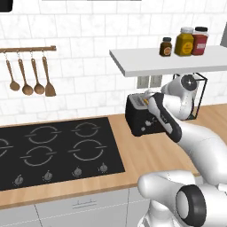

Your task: Start the toaster. Once the lever pops up, take the bread to the plate on the dining counter.

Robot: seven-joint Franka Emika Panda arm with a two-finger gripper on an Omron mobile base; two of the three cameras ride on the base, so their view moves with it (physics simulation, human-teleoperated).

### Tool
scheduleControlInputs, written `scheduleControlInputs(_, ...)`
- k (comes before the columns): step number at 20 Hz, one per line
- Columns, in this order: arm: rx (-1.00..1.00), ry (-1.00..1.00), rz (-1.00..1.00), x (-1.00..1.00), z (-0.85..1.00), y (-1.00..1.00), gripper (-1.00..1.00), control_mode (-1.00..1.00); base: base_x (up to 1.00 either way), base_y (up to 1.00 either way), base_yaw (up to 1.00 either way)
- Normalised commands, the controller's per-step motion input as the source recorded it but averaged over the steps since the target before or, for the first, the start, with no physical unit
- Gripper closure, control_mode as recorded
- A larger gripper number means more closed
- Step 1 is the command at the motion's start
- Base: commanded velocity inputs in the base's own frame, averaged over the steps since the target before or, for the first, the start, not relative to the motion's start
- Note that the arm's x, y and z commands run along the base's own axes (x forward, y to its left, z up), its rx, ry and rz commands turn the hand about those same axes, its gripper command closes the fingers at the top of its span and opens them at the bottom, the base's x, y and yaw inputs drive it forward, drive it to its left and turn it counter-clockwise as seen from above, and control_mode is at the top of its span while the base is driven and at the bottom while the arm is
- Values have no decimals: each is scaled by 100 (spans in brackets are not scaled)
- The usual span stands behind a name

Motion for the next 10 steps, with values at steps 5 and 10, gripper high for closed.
scheduleControlInputs(5, 0, -1, 0, 35, -22, -4, -100, -100, 0, 0, 0)
scheduleControlInputs(10, 0, 0, 0, 42, -6, 0, -100, -100, 0, 0, 0)
